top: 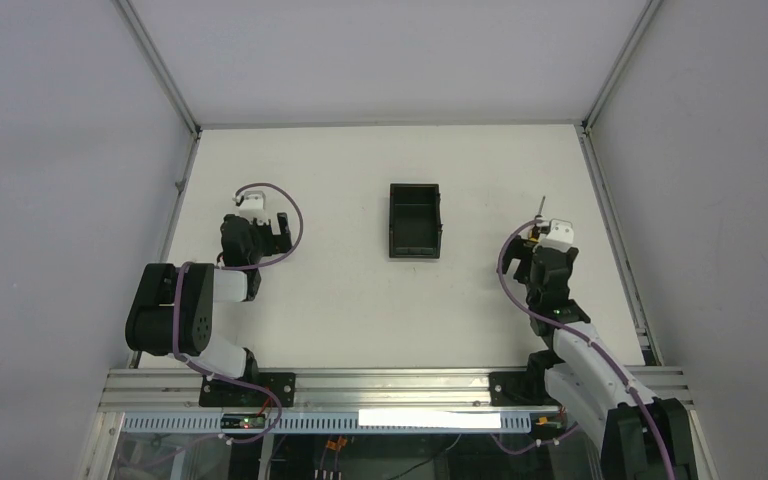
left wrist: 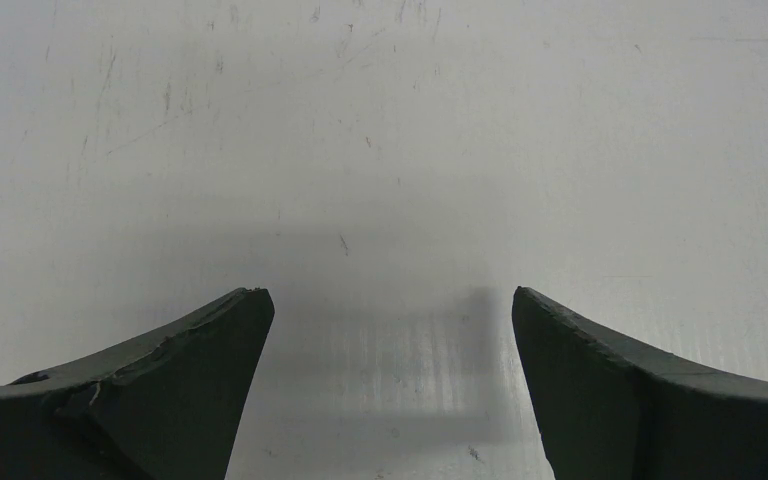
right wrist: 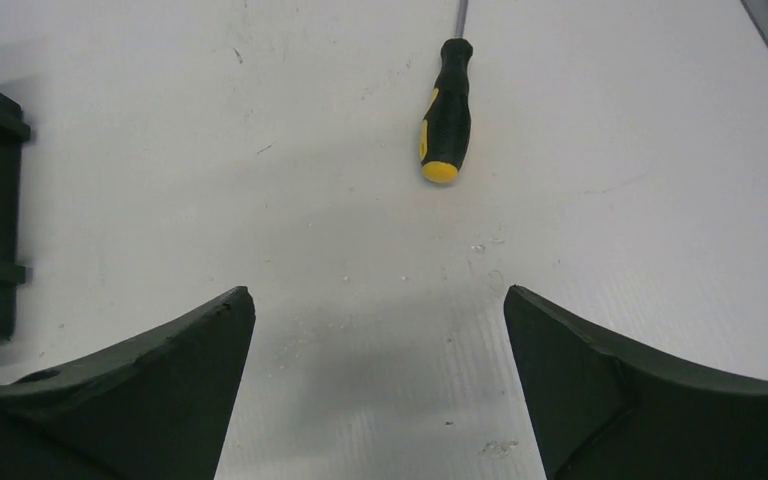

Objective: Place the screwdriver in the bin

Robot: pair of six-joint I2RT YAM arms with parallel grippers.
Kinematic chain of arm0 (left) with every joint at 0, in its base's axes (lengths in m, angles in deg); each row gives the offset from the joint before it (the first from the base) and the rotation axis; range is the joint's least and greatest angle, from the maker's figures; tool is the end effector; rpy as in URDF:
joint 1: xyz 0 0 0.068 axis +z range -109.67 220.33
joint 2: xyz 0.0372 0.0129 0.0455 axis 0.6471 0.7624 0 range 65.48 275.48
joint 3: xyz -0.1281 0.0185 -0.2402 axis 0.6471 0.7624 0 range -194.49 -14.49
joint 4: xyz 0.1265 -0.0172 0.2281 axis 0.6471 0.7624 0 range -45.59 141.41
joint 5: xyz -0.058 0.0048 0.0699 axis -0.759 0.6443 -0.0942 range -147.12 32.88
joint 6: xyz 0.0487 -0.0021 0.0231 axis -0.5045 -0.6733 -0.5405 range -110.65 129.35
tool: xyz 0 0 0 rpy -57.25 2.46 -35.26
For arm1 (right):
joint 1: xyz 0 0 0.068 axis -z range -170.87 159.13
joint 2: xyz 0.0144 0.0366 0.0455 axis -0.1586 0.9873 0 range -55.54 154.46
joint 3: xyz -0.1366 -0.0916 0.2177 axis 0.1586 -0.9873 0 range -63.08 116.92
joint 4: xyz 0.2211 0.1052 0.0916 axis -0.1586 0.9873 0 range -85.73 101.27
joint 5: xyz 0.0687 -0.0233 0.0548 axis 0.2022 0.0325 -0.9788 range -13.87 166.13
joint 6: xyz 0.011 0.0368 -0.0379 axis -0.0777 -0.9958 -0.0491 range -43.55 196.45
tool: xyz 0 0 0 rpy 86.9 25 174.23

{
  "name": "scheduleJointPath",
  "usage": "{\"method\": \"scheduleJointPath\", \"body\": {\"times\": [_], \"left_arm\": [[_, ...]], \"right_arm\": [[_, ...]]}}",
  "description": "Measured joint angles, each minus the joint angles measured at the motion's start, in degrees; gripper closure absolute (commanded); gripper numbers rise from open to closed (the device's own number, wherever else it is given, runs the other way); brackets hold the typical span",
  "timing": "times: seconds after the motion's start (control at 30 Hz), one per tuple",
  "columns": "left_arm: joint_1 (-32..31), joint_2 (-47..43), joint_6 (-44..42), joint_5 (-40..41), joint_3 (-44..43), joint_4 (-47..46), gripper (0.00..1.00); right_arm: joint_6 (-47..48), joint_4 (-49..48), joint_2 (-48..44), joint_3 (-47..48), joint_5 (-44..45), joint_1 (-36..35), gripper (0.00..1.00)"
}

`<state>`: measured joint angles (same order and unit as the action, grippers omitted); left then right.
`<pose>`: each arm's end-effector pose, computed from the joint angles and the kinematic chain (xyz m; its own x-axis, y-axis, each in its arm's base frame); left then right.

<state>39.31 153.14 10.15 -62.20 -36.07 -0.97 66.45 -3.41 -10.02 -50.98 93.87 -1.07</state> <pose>0.2658 -0.0079 0.1391 -0.3547 -0.0076 -0.9350 0.0955 0.9944 -0.0444 0.1690 0.0193 0.1701 -0.4033 0.0956 -0.9101 0.1743 0.9843 0.0261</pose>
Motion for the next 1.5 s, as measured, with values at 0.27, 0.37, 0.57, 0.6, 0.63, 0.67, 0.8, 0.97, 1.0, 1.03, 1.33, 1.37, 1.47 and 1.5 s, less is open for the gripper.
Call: {"method": "scheduleJointPath", "body": {"times": [0.27,0.37,0.57,0.6,0.63,0.67,0.8,0.97,1.0,1.03,1.33,1.37,1.47,1.5], "left_arm": [[0.00,0.00,0.00,0.00,0.00,0.02,0.01],[0.00,0.00,0.00,0.00,0.00,0.00,0.01],[0.00,0.00,0.00,0.00,0.00,0.00,0.01],[0.00,0.00,0.00,0.00,0.00,0.02,0.01],[0.00,0.00,-0.02,0.00,0.00,0.00,0.01],[0.00,0.00,0.00,0.00,0.00,0.02,0.01],[-0.02,0.00,0.00,0.00,0.00,0.00,0.01],[0.00,0.00,0.00,0.00,0.00,0.02,0.01],[0.00,0.00,0.00,0.00,0.00,0.00,0.01],[-0.02,0.00,-0.02,0.00,0.00,0.00,0.01],[0.00,0.00,-0.02,0.00,0.00,0.00,0.01],[0.00,0.00,0.00,0.00,0.00,0.02,0.01],[0.00,0.00,-0.02,0.00,0.00,0.02,0.01],[-0.02,0.00,0.00,0.00,0.00,0.00,0.01]], "right_arm": [[-0.70,18.95,8.35,25.27,2.97,0.74,0.01],[-0.63,26.64,17.05,39.65,3.26,2.08,0.01],[-0.74,38.49,35.76,59.69,0.74,7.02,0.02],[-0.81,39.32,38.10,60.98,0.11,7.78,0.02],[-0.90,40.68,40.96,62.40,-0.76,8.85,0.03],[-0.94,41.97,43.71,63.49,-1.66,9.75,0.04],[-1.05,45.44,53.24,65.35,-3.61,11.76,0.11],[-1.86,46.88,61.18,65.29,-5.55,12.55,0.26],[-1.88,46.88,61.51,65.29,-5.68,12.57,0.29],[-2.16,46.71,62.25,65.16,-6.10,12.72,0.32],[-3.52,40.94,64.39,62.40,-8.39,14.73,0.71],[-3.65,40.06,64.39,62.16,-8.35,14.80,0.77],[-3.17,38.95,64.37,62.03,-8.15,14.80,0.91],[-2.86,38.93,64.32,62.01,-8.13,14.80,0.94]]}}
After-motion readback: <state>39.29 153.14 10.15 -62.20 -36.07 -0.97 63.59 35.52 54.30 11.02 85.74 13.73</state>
